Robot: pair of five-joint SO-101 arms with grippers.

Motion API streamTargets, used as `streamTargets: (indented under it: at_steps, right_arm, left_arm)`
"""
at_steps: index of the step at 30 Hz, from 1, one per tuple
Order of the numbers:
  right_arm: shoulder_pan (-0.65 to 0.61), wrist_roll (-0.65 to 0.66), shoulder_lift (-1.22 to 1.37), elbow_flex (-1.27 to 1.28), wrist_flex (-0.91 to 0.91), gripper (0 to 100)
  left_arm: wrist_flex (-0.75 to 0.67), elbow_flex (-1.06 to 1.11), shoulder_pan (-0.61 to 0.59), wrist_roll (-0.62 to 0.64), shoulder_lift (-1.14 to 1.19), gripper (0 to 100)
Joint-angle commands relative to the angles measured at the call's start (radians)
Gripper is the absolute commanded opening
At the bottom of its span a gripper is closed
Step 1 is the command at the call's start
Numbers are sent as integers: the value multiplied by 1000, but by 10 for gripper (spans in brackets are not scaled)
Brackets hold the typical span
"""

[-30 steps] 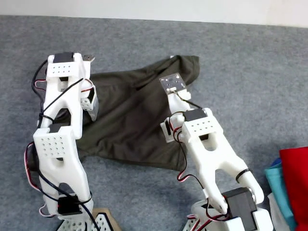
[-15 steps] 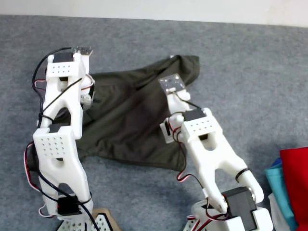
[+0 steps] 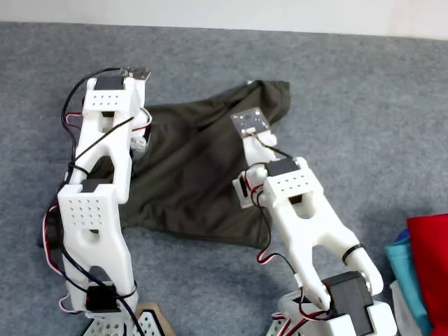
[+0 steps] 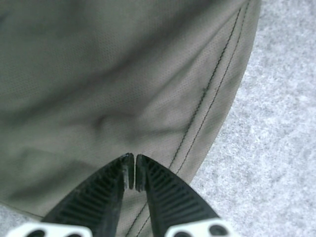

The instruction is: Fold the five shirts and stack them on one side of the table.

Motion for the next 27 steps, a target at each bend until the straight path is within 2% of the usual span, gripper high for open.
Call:
streamTargets:
  at_steps: [1, 5, 7, 15, 19, 27]
  right_arm:
    - [-10, -3, -8, -10, -15, 24]
    - [-10, -2, -5, -10, -15, 24]
    - [-10, -2, -5, -10, -15, 24]
    - [-10, 0, -5, -10, -15, 24]
    - [-10, 0, -4, -10, -15, 24]
    - [-10, 0, -4, -10, -15, 24]
  left_arm:
    - [72, -47, 28, 15, -24, 43]
    - [146, -116, 19, 48, -61, 158]
    - [152, -142, 1, 57, -94, 176]
    - [135, 13, -2, 58, -140, 116]
    - [57, 93, -1, 58, -142, 113]
    - [97, 45, 33, 66, -223, 114]
